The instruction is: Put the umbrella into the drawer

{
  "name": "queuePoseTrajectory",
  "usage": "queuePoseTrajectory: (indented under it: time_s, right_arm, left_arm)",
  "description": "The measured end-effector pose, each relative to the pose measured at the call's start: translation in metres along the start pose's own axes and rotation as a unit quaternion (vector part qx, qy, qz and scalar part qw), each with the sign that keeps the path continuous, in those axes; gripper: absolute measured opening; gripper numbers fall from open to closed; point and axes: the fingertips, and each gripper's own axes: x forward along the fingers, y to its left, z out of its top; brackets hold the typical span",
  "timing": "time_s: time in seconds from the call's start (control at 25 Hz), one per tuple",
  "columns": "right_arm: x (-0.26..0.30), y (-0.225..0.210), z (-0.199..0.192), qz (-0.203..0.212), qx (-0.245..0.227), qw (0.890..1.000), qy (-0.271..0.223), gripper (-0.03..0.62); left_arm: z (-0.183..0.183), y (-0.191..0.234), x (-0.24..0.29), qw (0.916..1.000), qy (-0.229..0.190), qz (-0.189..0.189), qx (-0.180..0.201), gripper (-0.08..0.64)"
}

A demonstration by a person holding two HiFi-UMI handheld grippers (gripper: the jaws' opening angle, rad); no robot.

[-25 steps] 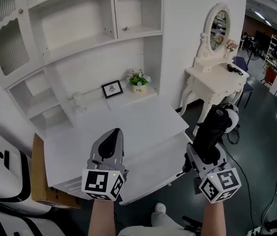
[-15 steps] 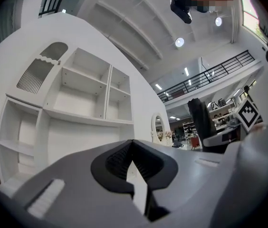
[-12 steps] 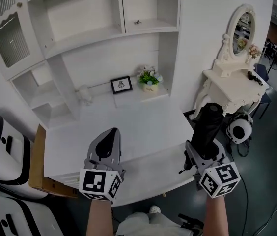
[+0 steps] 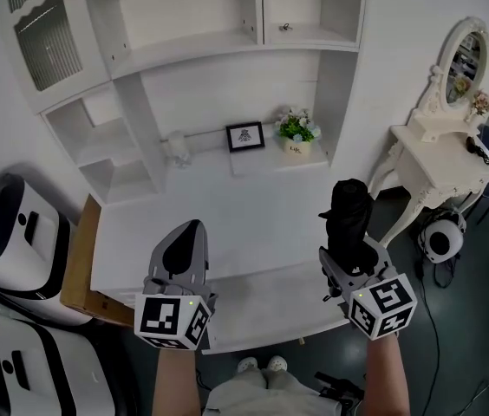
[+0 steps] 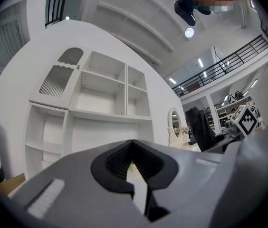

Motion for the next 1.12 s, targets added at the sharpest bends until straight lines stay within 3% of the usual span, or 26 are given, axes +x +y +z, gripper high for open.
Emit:
queuePoseTrajectory:
  time_s: [0.2, 0.36, 0.72, 0.92, 1.12]
  right_arm:
    - [0.02, 0.02, -0.016, 0.053, -0.065, 0.994, 0.064, 0.252]
    - [0.032, 0.038, -0.037, 0.114, -0.099, 0.981, 0.122, 0.252]
    - [0.052, 0.057, -0.11, 0.197, -0.14, 0.935, 0.259, 0.252]
    - [0.062, 0.073, -0.147, 0.232, -0.132, 0.914, 0.306, 0.252]
    - [0.07, 0.087, -0.189, 0.277, -0.159, 0.874, 0.367, 0.252]
  left_arm:
    - [-0.002, 0.002, 0.001, 1.0, 0.006, -0.006, 0.0, 0.009]
    - [-0.007, 0.005, 0.001, 0.9999, 0.011, -0.011, -0.001, 0.009]
    - [-0.013, 0.006, 0.009, 0.9997, 0.015, -0.02, -0.007, 0.009]
    - [-0.025, 0.009, 0.013, 0.9994, 0.027, -0.019, -0.011, 0.009]
    - [-0.033, 0.012, 0.017, 0.9991, 0.037, -0.018, -0.009, 0.009]
